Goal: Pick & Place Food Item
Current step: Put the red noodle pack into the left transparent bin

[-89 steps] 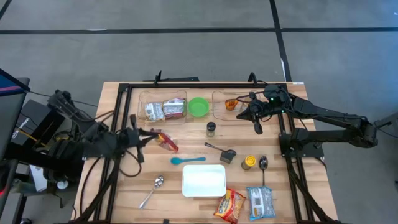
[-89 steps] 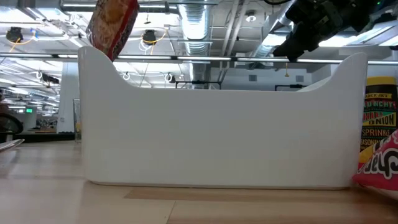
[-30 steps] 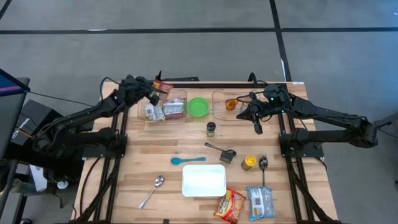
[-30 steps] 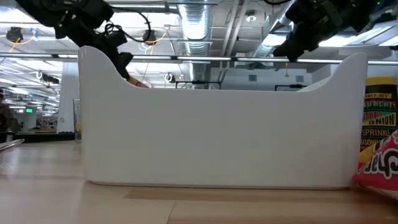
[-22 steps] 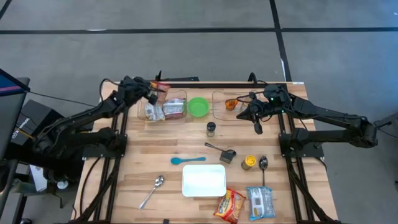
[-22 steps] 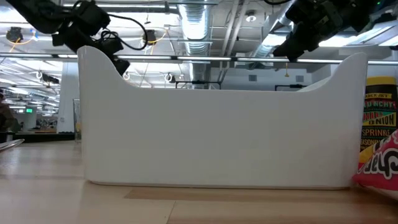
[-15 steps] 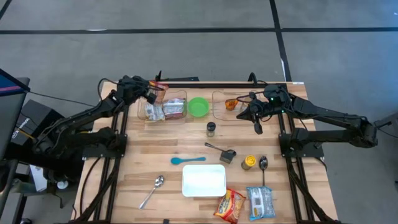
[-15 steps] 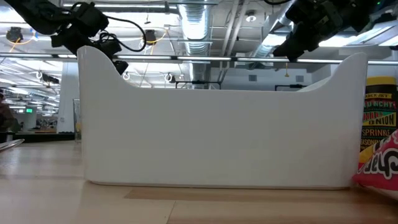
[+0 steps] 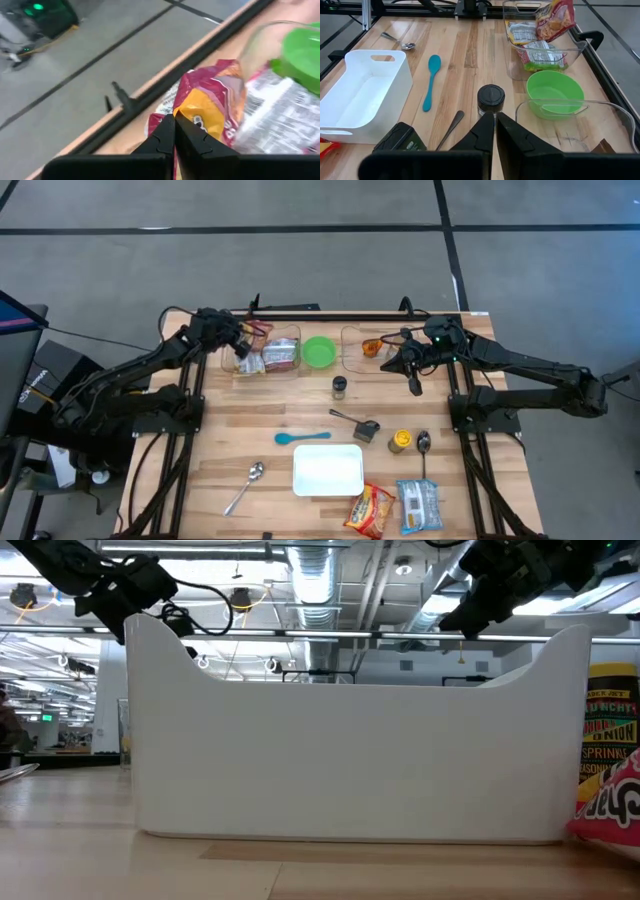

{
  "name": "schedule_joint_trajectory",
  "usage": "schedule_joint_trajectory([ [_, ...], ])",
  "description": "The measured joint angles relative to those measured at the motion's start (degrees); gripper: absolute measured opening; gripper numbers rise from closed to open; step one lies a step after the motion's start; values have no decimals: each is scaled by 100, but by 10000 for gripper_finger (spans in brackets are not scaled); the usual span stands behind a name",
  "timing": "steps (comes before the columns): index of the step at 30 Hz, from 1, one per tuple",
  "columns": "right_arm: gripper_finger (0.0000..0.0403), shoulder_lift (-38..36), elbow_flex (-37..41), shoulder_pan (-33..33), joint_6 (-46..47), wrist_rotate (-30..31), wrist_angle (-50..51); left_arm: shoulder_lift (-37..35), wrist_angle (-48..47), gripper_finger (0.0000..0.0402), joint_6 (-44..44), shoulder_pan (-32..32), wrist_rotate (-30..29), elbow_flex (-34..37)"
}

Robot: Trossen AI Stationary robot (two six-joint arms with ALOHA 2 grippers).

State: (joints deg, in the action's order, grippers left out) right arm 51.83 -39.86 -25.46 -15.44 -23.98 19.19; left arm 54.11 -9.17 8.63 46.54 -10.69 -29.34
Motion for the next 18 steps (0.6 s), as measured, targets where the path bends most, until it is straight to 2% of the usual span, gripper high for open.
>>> schedule_joint_trajectory([
  [11, 13, -1, 0, 0, -2, 0, 1, -472, -656, 0, -85, -50, 418, 0],
  [18, 13, -2, 0, 1, -2, 1, -1, -933, -1063, 1, -355, -50, 1103, 0],
])
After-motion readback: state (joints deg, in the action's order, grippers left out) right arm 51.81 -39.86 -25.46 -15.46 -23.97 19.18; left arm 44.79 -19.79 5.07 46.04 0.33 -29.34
